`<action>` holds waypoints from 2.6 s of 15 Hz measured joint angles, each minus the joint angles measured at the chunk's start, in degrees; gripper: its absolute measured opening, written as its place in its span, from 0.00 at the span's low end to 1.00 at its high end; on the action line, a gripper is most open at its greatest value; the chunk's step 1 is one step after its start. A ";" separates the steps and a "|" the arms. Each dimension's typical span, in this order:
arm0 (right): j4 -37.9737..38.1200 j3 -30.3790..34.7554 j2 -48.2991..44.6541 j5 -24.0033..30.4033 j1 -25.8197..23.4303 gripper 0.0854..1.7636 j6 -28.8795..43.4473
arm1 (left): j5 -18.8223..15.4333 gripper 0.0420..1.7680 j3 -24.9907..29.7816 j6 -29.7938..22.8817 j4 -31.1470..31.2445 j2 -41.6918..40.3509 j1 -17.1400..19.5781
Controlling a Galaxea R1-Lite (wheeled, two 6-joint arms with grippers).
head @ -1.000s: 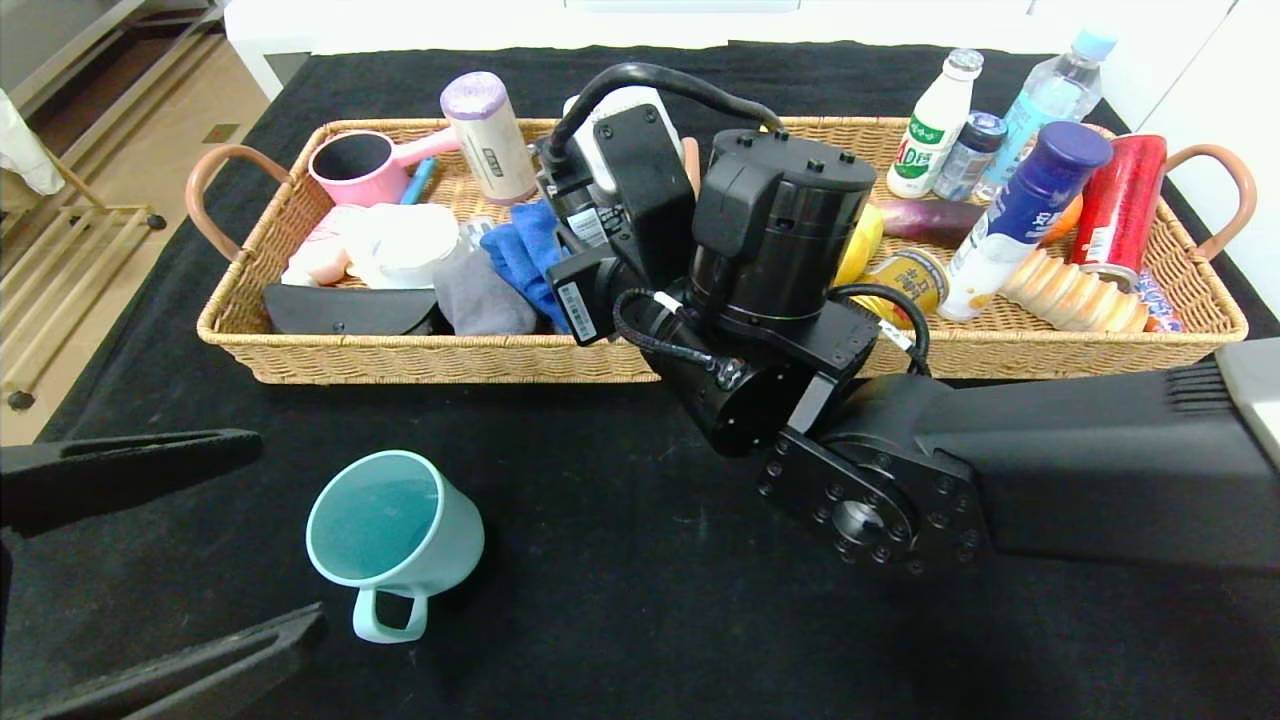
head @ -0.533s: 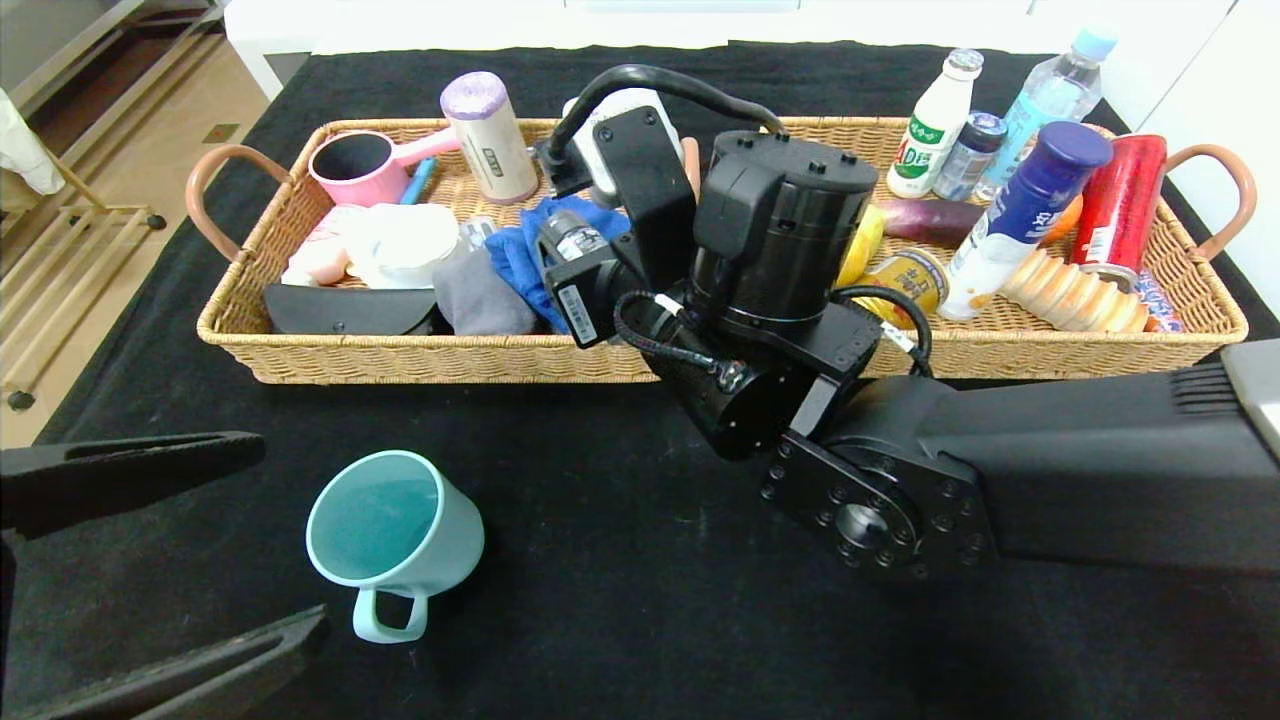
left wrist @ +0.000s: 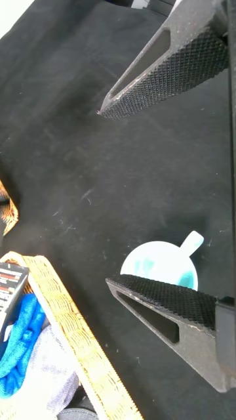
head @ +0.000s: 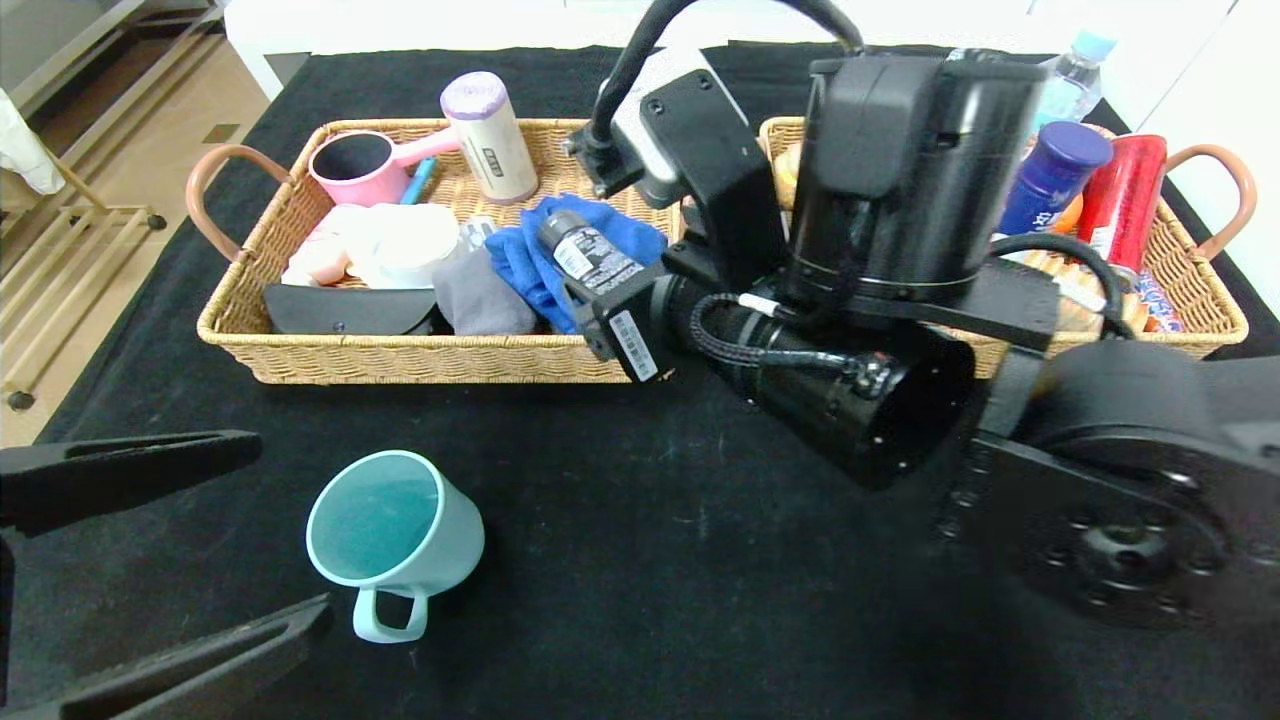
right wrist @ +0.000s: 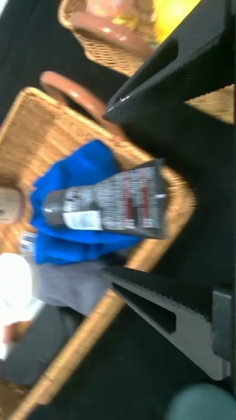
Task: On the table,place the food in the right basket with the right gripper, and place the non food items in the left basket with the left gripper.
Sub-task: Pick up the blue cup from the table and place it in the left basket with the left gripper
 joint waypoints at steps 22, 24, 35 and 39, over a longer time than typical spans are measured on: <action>18.87 49.01 -54.52 62.74 -38.01 0.96 -0.09 | 4.63 0.97 -1.60 1.17 7.27 0.06 7.28; 18.69 52.02 -55.56 72.53 -46.64 0.96 -4.02 | 4.66 0.97 -1.83 1.28 7.29 1.13 8.70; 16.81 56.13 -59.98 80.47 -54.81 0.96 -5.05 | 5.68 0.97 -3.54 1.55 12.75 3.54 13.59; 16.48 54.30 -59.94 80.42 -55.14 0.96 1.51 | 7.14 0.97 -4.24 2.21 12.64 5.22 15.19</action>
